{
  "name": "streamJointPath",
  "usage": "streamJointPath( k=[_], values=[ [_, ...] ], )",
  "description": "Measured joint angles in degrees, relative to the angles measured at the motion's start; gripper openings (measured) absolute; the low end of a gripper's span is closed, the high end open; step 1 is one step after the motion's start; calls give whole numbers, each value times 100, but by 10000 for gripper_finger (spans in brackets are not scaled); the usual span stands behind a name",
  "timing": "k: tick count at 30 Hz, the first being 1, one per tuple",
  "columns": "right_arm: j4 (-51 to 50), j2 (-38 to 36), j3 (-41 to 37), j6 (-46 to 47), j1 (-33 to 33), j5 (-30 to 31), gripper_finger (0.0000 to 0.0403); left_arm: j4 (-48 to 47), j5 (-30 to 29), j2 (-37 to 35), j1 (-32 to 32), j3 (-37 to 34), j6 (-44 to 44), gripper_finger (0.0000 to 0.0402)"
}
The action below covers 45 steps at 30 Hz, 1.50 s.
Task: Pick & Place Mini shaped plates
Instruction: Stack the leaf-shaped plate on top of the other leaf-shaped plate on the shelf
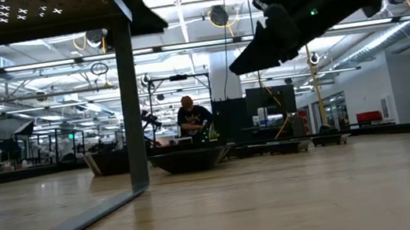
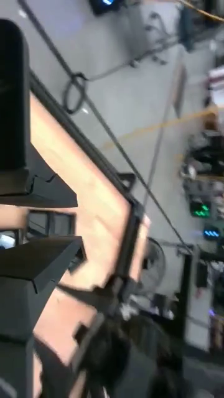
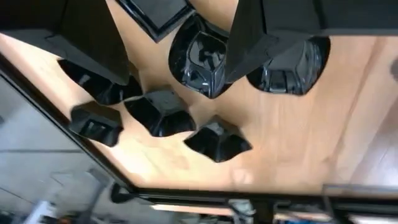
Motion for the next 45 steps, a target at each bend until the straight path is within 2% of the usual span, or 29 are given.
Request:
streamJointPath(
  k=[3, 6, 12, 17, 26, 39, 45],
  values=[
    [-210, 301, 174, -350, -151, -346, 254, 102, 426, 342, 209, -10, -220, 102],
    [-474, 735, 452, -382, -181, -600, 254, 646, 765, 608, 231, -4, -78, 145],
    [-1057, 1644, 1128, -867, -63, -597, 254, 854, 405, 519, 221, -4, 661, 252],
    [-1219, 2054, 1383, -1054, -46, -602, 254, 874, 365, 300, 263, -4, 1182, 299],
    [-1101, 2470, 1440, -1451, -48, -601, 243, 847, 243, 279, 282, -4, 967, 304],
    [-1326, 2493, 1446, -1379, -20, -595, 153, 742, 260, 279, 42, -4, 747, 299],
    [-1405, 2489, 1446, -1017, -20, -598, 102, 603, 258, 279, -104, -4, 621, 305]
  ],
)
